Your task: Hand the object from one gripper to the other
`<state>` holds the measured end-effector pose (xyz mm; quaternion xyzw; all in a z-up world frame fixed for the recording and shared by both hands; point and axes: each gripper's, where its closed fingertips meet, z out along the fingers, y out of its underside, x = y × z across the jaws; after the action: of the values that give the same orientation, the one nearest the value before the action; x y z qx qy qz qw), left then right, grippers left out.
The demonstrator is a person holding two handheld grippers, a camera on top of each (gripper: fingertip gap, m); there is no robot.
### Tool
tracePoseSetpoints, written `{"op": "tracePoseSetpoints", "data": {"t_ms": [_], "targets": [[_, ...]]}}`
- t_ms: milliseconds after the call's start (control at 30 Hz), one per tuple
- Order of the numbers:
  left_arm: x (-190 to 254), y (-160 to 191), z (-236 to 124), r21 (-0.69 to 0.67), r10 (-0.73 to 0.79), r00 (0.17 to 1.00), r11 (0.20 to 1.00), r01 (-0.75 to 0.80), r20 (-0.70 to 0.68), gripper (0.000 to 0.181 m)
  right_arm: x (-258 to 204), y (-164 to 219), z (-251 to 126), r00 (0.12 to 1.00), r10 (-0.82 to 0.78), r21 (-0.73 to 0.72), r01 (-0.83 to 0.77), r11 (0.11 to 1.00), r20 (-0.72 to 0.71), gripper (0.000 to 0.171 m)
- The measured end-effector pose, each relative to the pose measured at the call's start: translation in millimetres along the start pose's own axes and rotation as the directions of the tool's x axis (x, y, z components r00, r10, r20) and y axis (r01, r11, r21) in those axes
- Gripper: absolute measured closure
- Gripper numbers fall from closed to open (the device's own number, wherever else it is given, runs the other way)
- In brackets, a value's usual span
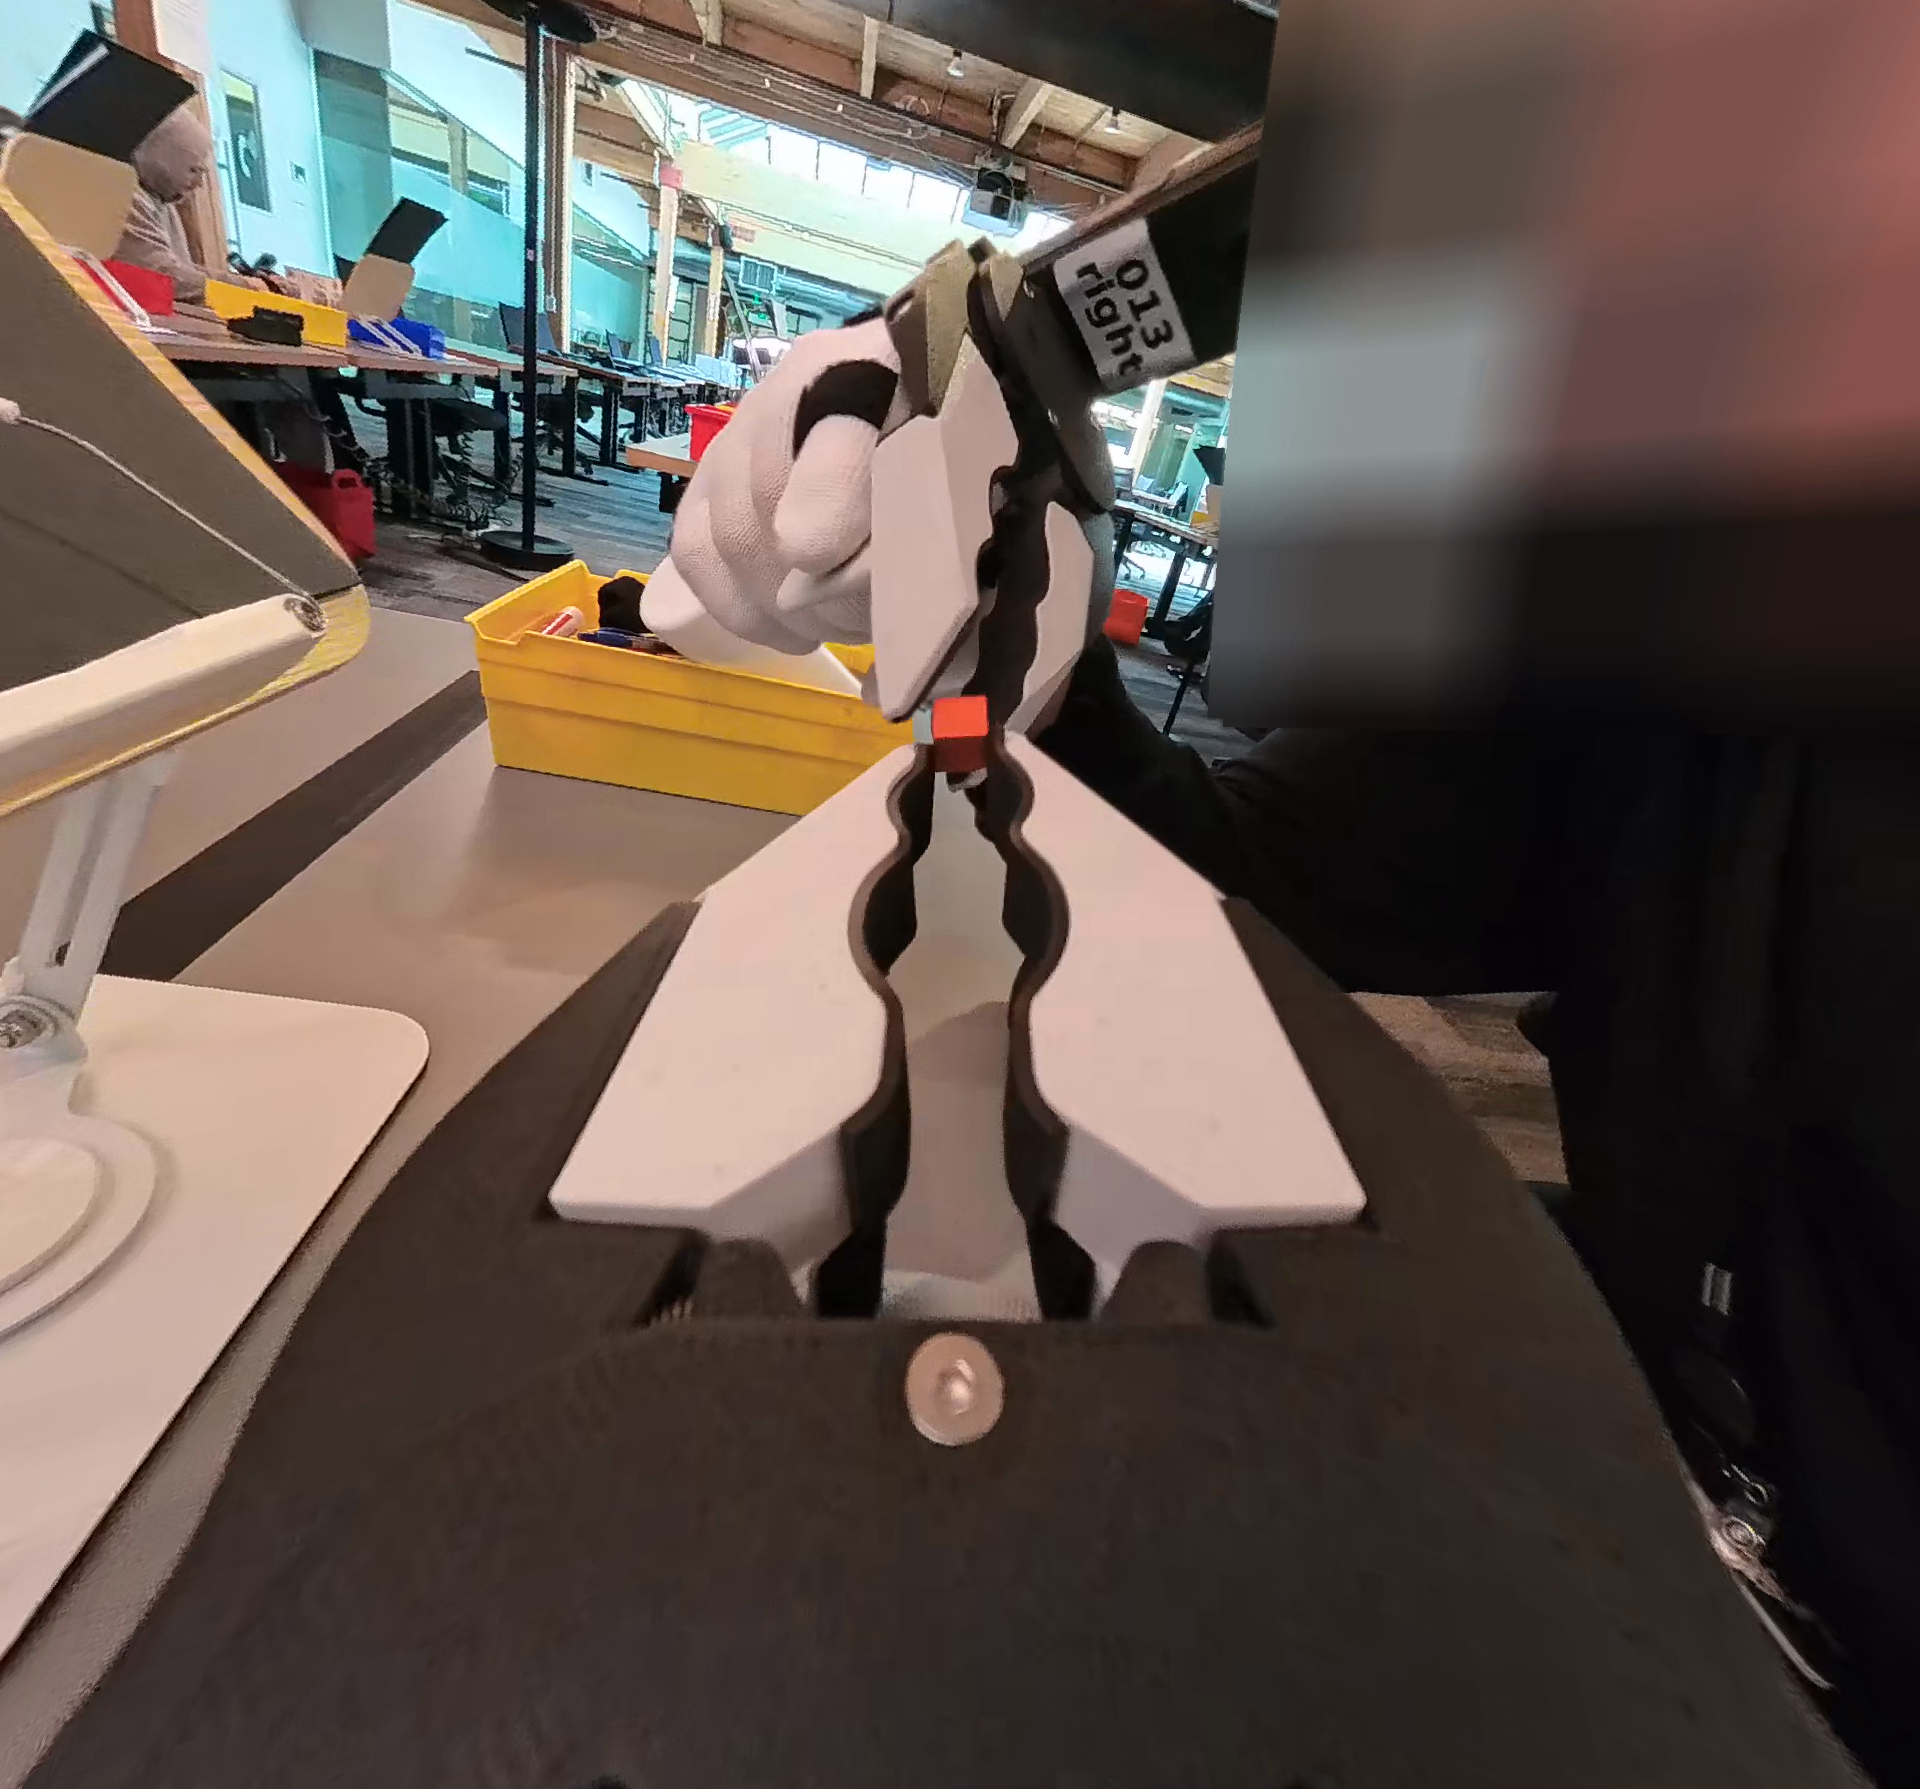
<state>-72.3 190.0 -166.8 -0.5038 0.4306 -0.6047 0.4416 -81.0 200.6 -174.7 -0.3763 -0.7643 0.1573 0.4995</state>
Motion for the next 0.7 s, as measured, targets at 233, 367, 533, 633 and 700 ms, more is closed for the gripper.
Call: {"op": "tracePoseSetpoints", "data": {"t_ms": [233, 367, 533, 633, 700], "targets": [[-0.3, -0.2, -1.7, 0.029, -0.051, 0.998, 0.998, 0.052, -0.032, 0.174, 0.1, -1.0, 1.5, 1.000, -0.019, 0.001, 0.019, 1.000, -0.006, 0.161], [-1.1, -0.9, -3.0, 0.044, -0.080, 0.996, 0.996, 0.081, -0.044, 0.174, 1.8, -0.2, 2.6, 0.999, -0.028, -0.005, 0.028, 1.000, -0.017, 0.161], [-4.6, 0.9, -4.3, 0.060, -0.133, 0.989, 0.989, 0.138, -0.067, 0.174, 3.5, 3.0, 5.3, 0.998, -0.055, -0.038, 0.053, 0.998, -0.032, 0.161], [-7.2, 3.3, -7.9, 0.063, -0.169, 0.983, 0.983, 0.174, -0.076, 0.174, 3.5, 7.3, 8.2, 0.998, -0.061, -0.065, 0.059, 0.996, -0.032, 0.162], [-10.2, 5.8, -8.1, 0.057, -0.197, 0.978, 0.978, 0.202, -0.074, 0.174, 3.1, 12.1, 9.4, 0.998, -0.059, -0.095, 0.056, 0.994, -0.026, 0.162]]}}
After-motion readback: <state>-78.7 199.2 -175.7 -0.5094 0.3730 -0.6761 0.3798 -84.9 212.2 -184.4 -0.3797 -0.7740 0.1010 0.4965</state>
